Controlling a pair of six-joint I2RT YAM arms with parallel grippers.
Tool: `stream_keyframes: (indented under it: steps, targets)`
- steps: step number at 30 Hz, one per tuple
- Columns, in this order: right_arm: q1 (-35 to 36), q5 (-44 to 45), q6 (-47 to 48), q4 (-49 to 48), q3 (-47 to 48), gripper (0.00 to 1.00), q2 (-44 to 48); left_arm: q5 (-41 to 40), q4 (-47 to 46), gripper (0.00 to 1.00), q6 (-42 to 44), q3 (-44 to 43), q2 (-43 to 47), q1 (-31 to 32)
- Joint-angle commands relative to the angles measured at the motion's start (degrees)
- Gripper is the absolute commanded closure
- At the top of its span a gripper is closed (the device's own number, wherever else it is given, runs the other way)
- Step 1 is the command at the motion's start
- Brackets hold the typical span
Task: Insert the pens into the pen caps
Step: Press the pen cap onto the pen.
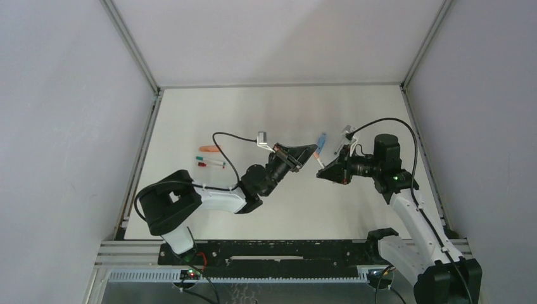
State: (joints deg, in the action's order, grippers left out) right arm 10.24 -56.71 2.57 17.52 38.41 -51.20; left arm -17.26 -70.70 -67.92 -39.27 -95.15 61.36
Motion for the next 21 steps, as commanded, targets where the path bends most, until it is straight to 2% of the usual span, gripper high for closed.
stream_keyframes:
  steps: [1,2,5,9,13,17,21]
  targets:
    - [-1.89,-8.92,-18.13,-34.72,0.1,1.0,-1.74,30.39,7.88,1.0,-1.53,-3.27,-3.97,10.87]
    - [-2.58,-8.08,-18.25,-35.08,-0.18,1.0,-1.32,31.83,6.89,1.0,-2.09,-3.36,-4.52,10.95]
    - [-0.24,3.71,-2.07,-19.18,4.27,1.0,0.95,35.63,6.2,1.0,-3.49,-3.45,-5.4,11.29]
    - [3.54,19.83,9.6,-13.5,6.3,1.0,2.5,39.67,6.46,1.0,-4.73,-3.02,-6.38,11.58]
    - [4.16,27.78,14.9,-12.55,6.32,1.0,3.2,39.78,7.41,1.0,-3.83,-0.51,-4.72,11.59]
    - [3.42,29.56,16.06,-11.94,6.32,1.0,3.93,37.37,13.67,1.0,0.52,0.99,-1.42,11.35]
    - [2.77,19.8,16.05,-9.83,5.53,1.0,3.98,33.65,17.24,1.0,4.1,2.13,2.7,9.57]
